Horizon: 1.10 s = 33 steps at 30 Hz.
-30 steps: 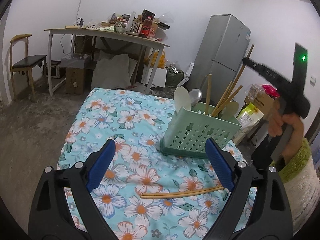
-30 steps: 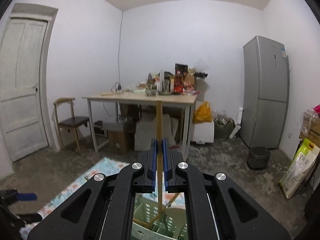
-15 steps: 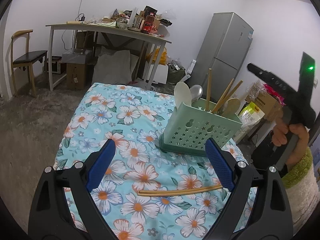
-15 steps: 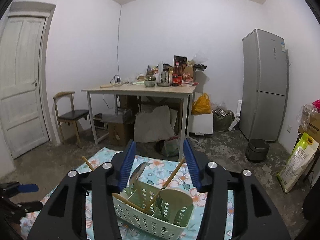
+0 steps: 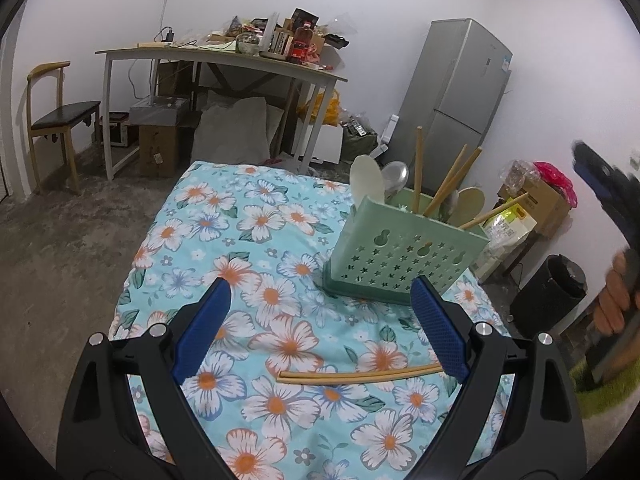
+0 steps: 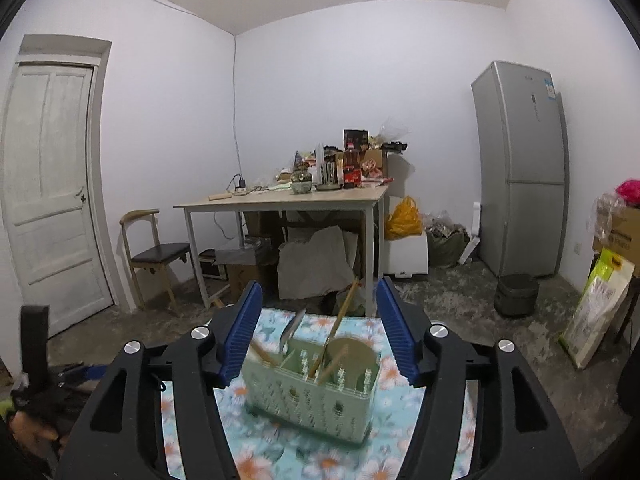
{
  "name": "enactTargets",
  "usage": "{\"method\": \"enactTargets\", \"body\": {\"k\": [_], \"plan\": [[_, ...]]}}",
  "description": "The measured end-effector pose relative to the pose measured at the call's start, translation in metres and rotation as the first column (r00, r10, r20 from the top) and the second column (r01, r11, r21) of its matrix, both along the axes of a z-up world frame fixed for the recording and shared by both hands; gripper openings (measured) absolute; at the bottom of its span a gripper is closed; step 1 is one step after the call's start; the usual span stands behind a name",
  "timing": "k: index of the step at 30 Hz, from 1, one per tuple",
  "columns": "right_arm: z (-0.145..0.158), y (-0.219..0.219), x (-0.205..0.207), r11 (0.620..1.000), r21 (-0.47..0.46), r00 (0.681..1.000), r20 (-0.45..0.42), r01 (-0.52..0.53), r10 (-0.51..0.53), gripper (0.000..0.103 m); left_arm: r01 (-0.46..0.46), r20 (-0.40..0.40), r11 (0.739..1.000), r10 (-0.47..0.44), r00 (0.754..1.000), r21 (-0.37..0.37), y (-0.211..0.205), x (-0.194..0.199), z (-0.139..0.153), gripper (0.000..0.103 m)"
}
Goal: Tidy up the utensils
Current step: 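Move both grippers down to the last two chopsticks on the cover, then close the left gripper on one chopstick and lift it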
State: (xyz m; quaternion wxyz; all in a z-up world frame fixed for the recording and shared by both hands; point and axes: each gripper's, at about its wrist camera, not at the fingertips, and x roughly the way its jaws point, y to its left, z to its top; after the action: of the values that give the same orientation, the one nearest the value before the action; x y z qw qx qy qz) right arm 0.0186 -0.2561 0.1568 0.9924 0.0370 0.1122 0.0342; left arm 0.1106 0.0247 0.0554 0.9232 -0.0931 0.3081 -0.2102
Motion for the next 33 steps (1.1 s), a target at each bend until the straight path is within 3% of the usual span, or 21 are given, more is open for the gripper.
{"method": "enactTargets", "body": {"k": [3, 8, 14, 19, 23, 26, 28, 31, 33], "plan": [[-0.024, 0.001, -0.010, 0.999, 0.034, 0.998, -0.065, -0.019, 0.022, 0.063, -0.015, -0.021, 1.000, 0.016, 1.000, 0.018, -0.001, 0.000, -0.007, 0.087], [-0.091, 0.008, -0.017, 0.995, 0.100, 0.962, -0.269, -0.026, 0.053, 0.065, -0.032, -0.066, 0.999, 0.034, 0.997, 0.027, -0.003, -0.002, -0.021, 0.087], [-0.156, 0.015, -0.021, 0.990, 0.141, 0.873, -0.485, 0.011, 0.059, 0.065, -0.029, -0.185, 0.999, 0.023, 0.982, -0.032, -0.006, -0.004, -0.059, 0.087], [-0.183, 0.025, -0.027, 0.989, 0.147, 0.825, -0.560, 0.012, 0.074, 0.065, -0.016, -0.329, 0.990, -0.031, 0.944, -0.138, -0.009, -0.005, -0.098, 0.060], [-0.193, 0.030, -0.030, 0.988, 0.156, 0.808, -0.584, 0.017, 0.079, 0.065, -0.071, -0.444, 0.948, -0.079, 0.892, -0.310, 0.002, 0.004, -0.128, 0.047], [-0.190, 0.029, -0.030, 0.987, 0.162, 0.805, -0.588, 0.019, 0.081, 0.065, -0.153, -0.499, 0.885, -0.098, 0.861, -0.439, 0.015, 0.016, -0.147, 0.042], [-0.190, 0.030, -0.030, 0.987, 0.160, 0.804, -0.589, 0.022, 0.078, 0.065, -0.231, -0.544, 0.825, -0.107, 0.832, -0.516, 0.027, 0.023, -0.162, 0.030], [-0.190, 0.030, -0.031, 0.987, 0.161, 0.803, -0.591, 0.026, 0.076, 0.065, -0.313, -0.593, 0.767, -0.108, 0.798, -0.560, 0.036, 0.026, -0.177, 0.010], [-0.191, 0.031, -0.031, 0.987, 0.161, 0.800, -0.595, 0.028, 0.074, 0.065, -0.343, -0.604, 0.734, -0.113, 0.789, -0.586, 0.040, 0.024, -0.183, 0.010]]}}
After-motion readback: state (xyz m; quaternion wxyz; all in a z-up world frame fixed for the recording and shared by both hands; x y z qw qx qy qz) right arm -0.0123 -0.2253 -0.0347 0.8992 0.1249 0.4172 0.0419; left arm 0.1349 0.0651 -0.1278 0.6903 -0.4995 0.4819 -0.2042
